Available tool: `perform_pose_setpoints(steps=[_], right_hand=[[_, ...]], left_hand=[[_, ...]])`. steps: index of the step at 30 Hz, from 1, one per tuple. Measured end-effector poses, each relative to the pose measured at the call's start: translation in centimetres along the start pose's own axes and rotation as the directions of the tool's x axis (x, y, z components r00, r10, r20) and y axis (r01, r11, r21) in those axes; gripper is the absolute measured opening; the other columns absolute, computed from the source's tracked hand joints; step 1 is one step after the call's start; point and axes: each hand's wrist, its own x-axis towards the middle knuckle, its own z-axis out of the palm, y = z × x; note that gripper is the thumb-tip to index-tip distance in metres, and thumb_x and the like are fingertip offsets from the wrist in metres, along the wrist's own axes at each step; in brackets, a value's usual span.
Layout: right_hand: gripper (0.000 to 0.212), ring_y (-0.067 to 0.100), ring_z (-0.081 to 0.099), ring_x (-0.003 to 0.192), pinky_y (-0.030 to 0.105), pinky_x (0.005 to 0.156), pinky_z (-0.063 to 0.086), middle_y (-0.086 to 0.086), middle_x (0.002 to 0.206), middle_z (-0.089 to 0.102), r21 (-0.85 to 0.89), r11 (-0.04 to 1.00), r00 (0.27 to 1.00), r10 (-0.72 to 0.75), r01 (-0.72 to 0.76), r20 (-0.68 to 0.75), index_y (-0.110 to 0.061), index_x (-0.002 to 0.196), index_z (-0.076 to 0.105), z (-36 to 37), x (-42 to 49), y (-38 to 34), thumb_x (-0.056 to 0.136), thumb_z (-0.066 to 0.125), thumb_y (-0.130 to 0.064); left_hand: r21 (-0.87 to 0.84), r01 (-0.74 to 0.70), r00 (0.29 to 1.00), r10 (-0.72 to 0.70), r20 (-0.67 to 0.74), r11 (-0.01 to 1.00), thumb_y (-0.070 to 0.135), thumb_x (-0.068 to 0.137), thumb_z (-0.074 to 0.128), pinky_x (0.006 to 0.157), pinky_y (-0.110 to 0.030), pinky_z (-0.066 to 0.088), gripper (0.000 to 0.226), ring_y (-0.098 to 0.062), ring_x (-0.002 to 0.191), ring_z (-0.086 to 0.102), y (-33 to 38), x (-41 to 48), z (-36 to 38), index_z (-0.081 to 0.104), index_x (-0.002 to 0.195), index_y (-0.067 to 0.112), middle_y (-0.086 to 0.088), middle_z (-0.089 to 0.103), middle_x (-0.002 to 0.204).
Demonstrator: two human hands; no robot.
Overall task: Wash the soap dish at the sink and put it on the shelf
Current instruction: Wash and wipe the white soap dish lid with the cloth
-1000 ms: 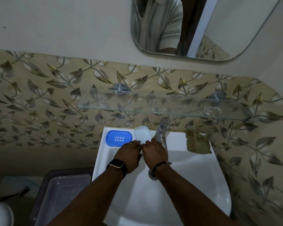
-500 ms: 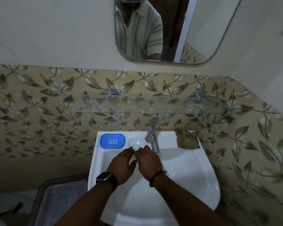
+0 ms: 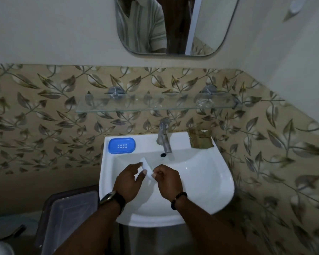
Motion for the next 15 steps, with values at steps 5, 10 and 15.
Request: perform_pose_setpoints(steps=[5, 10, 15], right_hand=[[0.006, 0.029, 0.066, 0.080, 0.045, 0.083, 0.058, 0.011, 0.084, 0.072, 0.291, 0.948, 0.991, 0.132, -0.127, 0.002, -0.007, 0.086, 0.070, -0.6, -0.2, -0.3, 0.091, 0.070, -0.010], [0.007, 0.020, 0.064, 0.077, 0.028, 0.075, 0.055, 0.013, 0.088, 0.070, 0.607, 0.776, 0.983, 0.177, -0.174, 0.056, -0.008, 0.088, 0.069, -0.5, -0.9, -1.3, 0.093, 0.067, -0.004], [0.011, 0.024, 0.064, 0.080, 0.025, 0.075, 0.056, 0.015, 0.091, 0.068, 0.733, 0.658, 0.981, 0.185, -0.173, 0.065, -0.009, 0.090, 0.067, -0.2, -1.2, -2.0, 0.095, 0.064, 0.000]], left_hand=[[-0.080, -0.071, 0.997, 0.069, -0.026, 0.994, 0.052, 0.096, 0.054, 0.095, -0.029, 0.051, 0.048, -0.012, 0.111, 0.064, 1.2, 0.2, 0.0, 0.054, 0.141, 0.035, 0.007, 0.064, 0.133], [-0.103, -0.188, 0.981, 0.181, -0.071, 0.977, 0.049, 0.098, 0.052, 0.091, -0.027, 0.053, 0.045, -0.007, 0.107, 0.061, 2.6, 0.5, -0.4, 0.053, 0.141, 0.036, 0.015, 0.061, 0.121], [-0.045, -0.271, 0.959, 0.265, -0.101, 0.962, 0.045, 0.100, 0.051, 0.090, -0.038, 0.058, 0.042, -0.014, 0.107, 0.063, 3.3, 0.8, -0.9, 0.057, 0.140, 0.031, 0.006, 0.064, 0.123]])
